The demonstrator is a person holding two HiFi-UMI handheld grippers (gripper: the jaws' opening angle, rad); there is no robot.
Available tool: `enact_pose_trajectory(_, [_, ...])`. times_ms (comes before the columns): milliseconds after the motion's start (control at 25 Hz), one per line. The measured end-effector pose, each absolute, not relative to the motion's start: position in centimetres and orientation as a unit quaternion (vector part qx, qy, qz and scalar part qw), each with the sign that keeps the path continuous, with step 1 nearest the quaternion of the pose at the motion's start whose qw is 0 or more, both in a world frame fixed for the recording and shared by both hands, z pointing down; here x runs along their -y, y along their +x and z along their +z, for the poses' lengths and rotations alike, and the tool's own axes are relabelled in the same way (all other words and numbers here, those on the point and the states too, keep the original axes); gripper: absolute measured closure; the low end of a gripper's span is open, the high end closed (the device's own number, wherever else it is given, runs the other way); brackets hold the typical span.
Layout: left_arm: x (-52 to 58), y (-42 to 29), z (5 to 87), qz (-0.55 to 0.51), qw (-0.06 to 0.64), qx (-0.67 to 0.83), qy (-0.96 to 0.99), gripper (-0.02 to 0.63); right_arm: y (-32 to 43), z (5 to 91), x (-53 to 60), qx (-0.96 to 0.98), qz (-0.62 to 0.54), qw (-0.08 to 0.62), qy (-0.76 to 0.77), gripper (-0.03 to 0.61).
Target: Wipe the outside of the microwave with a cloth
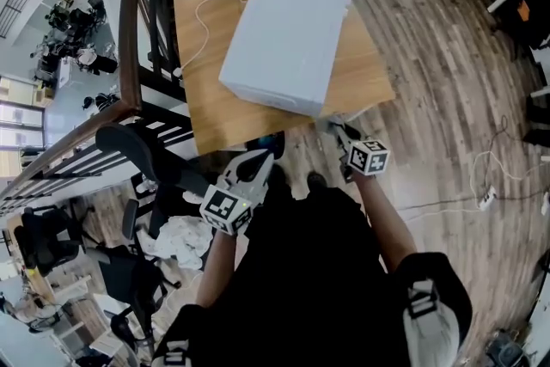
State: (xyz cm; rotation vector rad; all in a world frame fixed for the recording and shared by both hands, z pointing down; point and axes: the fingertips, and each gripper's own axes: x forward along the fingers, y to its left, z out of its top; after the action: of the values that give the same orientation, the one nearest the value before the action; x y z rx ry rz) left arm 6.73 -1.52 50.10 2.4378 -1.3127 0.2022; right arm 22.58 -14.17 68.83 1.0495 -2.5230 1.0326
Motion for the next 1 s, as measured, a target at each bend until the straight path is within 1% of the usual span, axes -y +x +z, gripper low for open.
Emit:
enact_pose_trajectory(200, [1.8,9.0,50.0,0.068,0.168,0.46,0.869,0.612,24.0,65.9,13.6,0.885,0.305,0.098,0.338,0.561])
enact_pose_trajectory(520, [1.3,12.2,50.4,0.067,0.17,0.463,0.867,0.612,24.6,61.4,11.7,0.939,0.156,0.131,0.278,0.561])
enact_pose_trajectory(640, [1.1,13.0,50.5,0.07,0.171,0.466,0.865,0.612,24.8,60.4,11.0,0.944,0.141,0.141,0.262,0.561])
enact_pose_trajectory(1000, [0.5,15.1,50.5,0.073,0.166,0.473,0.862,0.612,25.5,58.0,9.4,0.955,0.118,0.137,0.235,0.561])
